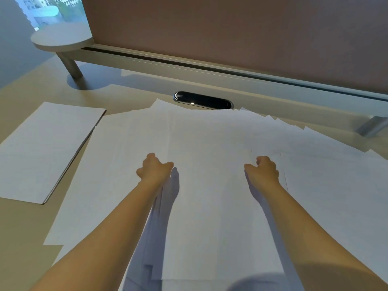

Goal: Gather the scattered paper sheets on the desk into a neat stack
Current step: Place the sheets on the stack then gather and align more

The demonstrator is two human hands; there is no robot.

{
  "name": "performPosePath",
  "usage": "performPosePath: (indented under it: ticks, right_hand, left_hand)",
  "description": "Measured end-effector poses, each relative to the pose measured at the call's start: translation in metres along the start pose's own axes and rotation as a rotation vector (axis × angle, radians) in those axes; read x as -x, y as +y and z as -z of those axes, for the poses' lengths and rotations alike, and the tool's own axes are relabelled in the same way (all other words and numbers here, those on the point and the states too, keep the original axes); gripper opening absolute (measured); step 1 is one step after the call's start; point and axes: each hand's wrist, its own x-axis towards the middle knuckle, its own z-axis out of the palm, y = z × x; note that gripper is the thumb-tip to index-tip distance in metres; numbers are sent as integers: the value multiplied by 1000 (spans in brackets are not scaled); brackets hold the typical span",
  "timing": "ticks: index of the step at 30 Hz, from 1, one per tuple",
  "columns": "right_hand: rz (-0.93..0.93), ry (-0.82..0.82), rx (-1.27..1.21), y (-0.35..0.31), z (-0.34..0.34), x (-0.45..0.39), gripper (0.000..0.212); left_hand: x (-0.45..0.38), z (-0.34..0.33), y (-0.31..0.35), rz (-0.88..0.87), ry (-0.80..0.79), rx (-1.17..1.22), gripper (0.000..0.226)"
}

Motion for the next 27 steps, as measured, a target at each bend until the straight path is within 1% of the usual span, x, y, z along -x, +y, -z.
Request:
performPosePath:
  ticks: [2,5,6,8,10,11,12,13,14,16,18,22,24,27]
  right_hand:
    - [-49,-14,-15,2,-1,7,55]
    - [-135,-66,-189,6,-10,16,55]
    - [-161,-74,-250,8,-12,18,48]
    - [-175,-82,-322,12,-11,21,12]
    - [-202,-142,-337,12,-6,26,19]
    - [-195,-181,-337,8,-3,34,3]
    - [-205,-217,-312,9,-2,36,23]
    - [-208,-229,-326,10,-2,39,43]
    - [-175,-245,-366,11,-5,39,49]
    - [-122,-222,-380,12,-3,47,37]
    - [-74,-203,-456,11,1,54,29]
    - [52,-143,-577,-10,16,66,24]
    - [110,-136,-626,-26,23,75,17]
    - [200,-113,-673,-55,32,88,19]
  left_hand:
    - [9,1,-7,57,5,8,54]
    - [22,-3,-14,119,-59,99,58]
    - [27,-3,-16,134,-74,116,59]
    - [33,-1,-22,157,-101,174,60]
    - [34,3,-30,172,-135,295,61]
    - [37,6,-34,182,-161,326,62]
    - [40,8,-36,187,-197,318,64]
    - [44,9,-37,173,-230,292,59]
    - [48,9,-37,139,-258,282,50]
    - [58,7,-34,75,-282,296,38]
    - [66,6,-30,18,-274,337,35]
    - [78,24,-14,-85,-159,465,31]
    - [82,42,-6,-130,-104,502,26]
    - [84,75,7,-185,-50,571,23]
